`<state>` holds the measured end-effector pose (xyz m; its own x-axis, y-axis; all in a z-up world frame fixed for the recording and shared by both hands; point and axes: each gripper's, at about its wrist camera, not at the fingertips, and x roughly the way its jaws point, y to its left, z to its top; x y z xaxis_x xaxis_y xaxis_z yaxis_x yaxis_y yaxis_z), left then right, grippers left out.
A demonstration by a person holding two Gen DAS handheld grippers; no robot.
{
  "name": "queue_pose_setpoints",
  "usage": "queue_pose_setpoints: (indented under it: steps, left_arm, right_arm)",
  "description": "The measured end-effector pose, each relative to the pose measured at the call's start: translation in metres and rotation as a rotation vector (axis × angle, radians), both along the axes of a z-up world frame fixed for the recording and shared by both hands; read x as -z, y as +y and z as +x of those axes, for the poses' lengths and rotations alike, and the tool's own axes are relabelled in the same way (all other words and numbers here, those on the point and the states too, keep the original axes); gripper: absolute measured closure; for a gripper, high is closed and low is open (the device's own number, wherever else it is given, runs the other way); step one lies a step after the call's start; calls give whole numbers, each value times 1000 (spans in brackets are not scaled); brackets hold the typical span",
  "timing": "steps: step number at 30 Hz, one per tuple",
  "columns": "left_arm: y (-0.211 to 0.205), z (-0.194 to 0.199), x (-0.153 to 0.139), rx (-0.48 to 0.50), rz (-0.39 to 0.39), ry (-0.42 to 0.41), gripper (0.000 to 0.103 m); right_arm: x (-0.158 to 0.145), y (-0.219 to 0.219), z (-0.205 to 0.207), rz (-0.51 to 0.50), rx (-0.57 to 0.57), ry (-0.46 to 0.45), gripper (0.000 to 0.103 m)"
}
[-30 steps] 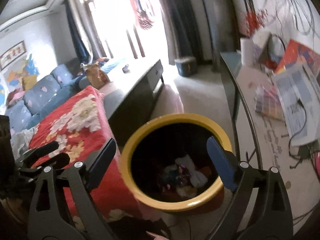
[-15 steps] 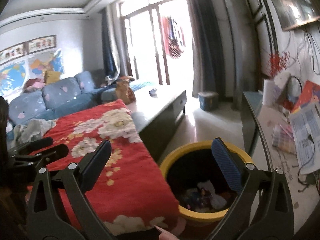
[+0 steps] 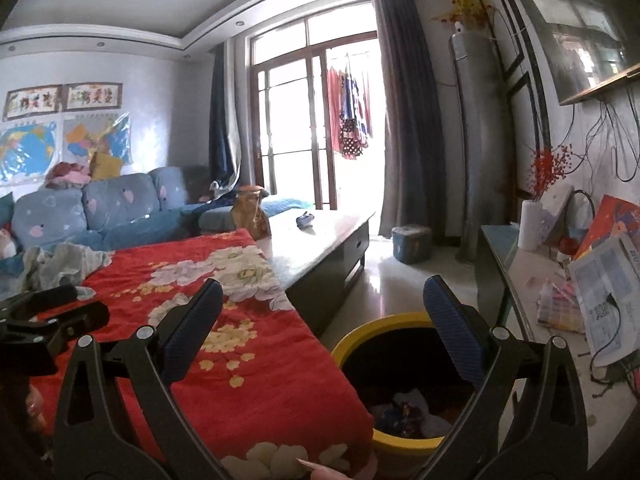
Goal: Collect trash
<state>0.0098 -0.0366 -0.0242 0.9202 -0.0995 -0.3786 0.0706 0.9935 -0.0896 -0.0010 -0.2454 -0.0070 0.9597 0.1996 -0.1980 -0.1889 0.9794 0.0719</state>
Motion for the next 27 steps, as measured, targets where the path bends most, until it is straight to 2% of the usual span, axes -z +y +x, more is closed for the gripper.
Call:
queue_pose_setpoints:
  steps: [27]
  left_arm:
    - [2, 1, 0, -16, -10, 8, 6]
  right_arm:
    - [-2, 3, -1, -4, -7, 3, 11]
